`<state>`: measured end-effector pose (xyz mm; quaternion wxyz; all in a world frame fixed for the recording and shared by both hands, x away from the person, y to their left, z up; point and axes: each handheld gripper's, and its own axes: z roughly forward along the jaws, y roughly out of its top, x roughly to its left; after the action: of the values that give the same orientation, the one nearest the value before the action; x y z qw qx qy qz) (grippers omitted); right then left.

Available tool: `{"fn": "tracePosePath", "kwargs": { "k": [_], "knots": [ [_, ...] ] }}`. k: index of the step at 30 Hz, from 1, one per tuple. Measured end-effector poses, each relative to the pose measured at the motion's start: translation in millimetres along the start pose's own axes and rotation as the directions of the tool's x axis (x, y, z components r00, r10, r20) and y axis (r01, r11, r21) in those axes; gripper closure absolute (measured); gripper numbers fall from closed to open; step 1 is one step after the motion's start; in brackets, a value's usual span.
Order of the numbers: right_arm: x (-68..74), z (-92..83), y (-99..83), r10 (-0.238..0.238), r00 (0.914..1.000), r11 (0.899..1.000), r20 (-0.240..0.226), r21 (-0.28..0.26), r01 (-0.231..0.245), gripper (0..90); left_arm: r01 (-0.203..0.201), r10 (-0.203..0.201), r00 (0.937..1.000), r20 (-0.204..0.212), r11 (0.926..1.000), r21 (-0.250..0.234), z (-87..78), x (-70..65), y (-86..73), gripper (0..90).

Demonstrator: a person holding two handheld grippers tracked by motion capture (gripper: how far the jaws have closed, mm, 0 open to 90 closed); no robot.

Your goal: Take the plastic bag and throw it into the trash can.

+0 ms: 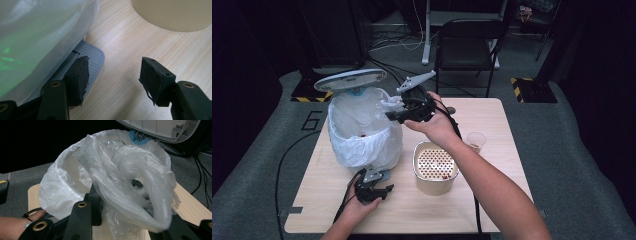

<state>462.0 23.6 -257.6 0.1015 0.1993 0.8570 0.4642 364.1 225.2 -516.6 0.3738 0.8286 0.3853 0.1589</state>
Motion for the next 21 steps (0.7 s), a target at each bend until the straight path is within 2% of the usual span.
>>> {"fn": "tracePosePath", "kwargs": {
  "k": [6,12,21],
  "knots": [
    [1.1,6.7,5.1,-0.001,1.0000,1.000,-0.002,-0.003,0.001,65.9,-0.003,0.003,1.0000,0.006,1.0000,0.008,-0.7,0.5,0.3,40.1],
    [4.3,20.5,11.8,-0.017,0.9998,1.000,-0.012,0.000,0.017,65.8,-0.003,0.003,0.9999,0.012,0.9999,0.013,-1.2,0.9,0.5,40.1],
    [6.8,37.9,17.6,-0.019,0.9996,1.000,-0.022,0.000,0.019,65.7,-0.002,0.002,1.0000,0.001,1.0000,0.005,-0.6,0.0,0.2,40.1]
  ]
}}
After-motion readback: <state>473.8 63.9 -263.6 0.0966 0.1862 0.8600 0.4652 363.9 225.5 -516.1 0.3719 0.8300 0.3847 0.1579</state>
